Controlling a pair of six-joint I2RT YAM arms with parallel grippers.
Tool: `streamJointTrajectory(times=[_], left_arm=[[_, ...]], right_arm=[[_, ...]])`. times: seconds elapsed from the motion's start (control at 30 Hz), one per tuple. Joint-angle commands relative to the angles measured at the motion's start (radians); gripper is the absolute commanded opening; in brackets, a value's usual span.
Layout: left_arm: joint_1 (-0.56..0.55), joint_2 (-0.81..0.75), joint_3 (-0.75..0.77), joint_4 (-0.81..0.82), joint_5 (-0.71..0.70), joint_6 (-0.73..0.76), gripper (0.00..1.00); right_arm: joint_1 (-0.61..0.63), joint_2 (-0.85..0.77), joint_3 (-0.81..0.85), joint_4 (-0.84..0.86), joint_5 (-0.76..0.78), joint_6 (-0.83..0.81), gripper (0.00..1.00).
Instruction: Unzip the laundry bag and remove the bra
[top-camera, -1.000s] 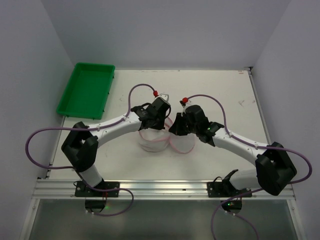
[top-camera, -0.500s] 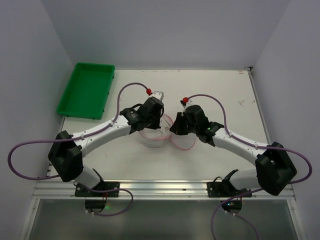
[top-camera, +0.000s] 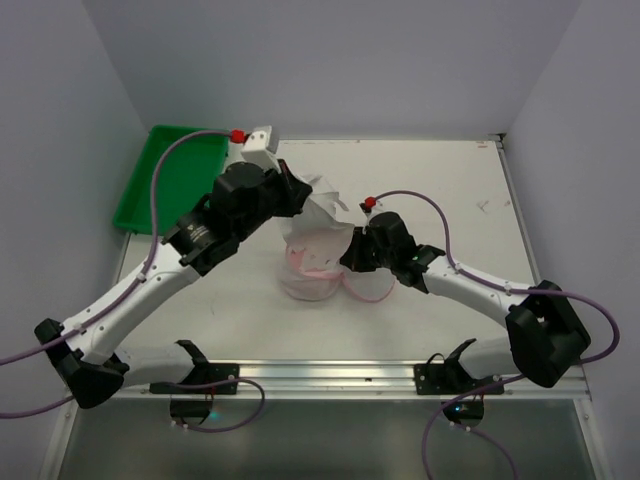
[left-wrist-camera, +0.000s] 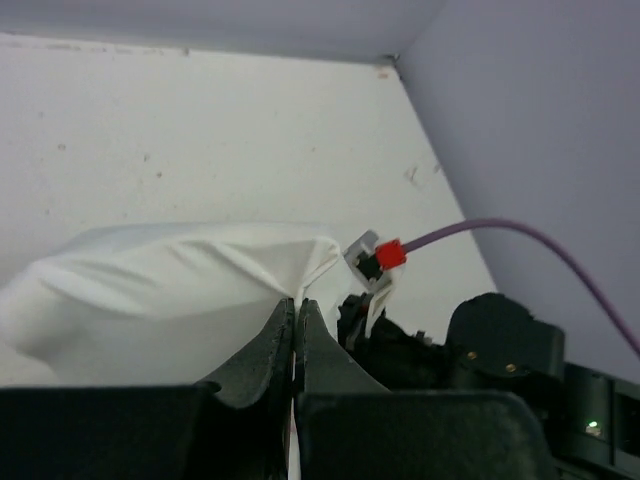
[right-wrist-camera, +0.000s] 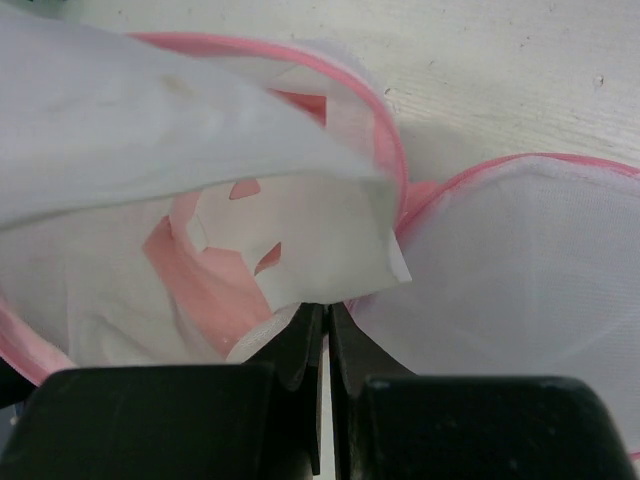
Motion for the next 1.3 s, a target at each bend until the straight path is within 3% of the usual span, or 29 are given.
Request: streamJointTrajectory(times=[0.0,0.13,0.23,0.37,0.53,0.67,0.83,1.1,1.27], left_arm=[[0.058,-0.050,0.066,0.123,0.010,-0.032,0.00],[0.162,-0.035,0.201,0.051,-0.016,-0.006,0.00],[0.234,0.018,0.321,-0.015,-0.123,0.074,0.00],[0.419,0.104,0.464,-0.066,-0.048,0.124,0.00],[0.481,0.218,0.747,-0.096,-0.096,0.259,0.00],[0.576,0.310,0.855,-0.080,-0.103,0.388,0.00],[0.656,0.324,0.796,0.011,-0.178,0.570,0.00],[0.704,0.190,0.275,0.328,-0.369,0.877,0.00],[0.748,0.151,0.101,0.497,-0.324,0.985,0.00]], right_arm=[[0.004,-0.003,0.004,0.032,0.028,-0.015,0.00],[0.004,-0.007,0.001,0.029,0.031,-0.019,0.00],[0.004,-0.010,-0.001,0.026,0.023,-0.019,0.00],[0.002,-0.032,0.004,0.015,0.005,-0.016,0.00],[0.002,-0.049,0.001,0.003,0.006,-0.025,0.00],[0.002,-0.046,-0.002,0.000,-0.009,-0.030,0.00],[0.002,-0.046,-0.010,0.006,-0.029,-0.036,0.00],[0.004,-0.065,-0.041,0.041,-0.096,-0.071,0.00],[0.004,-0.047,-0.047,0.041,-0.152,-0.079,0.00]])
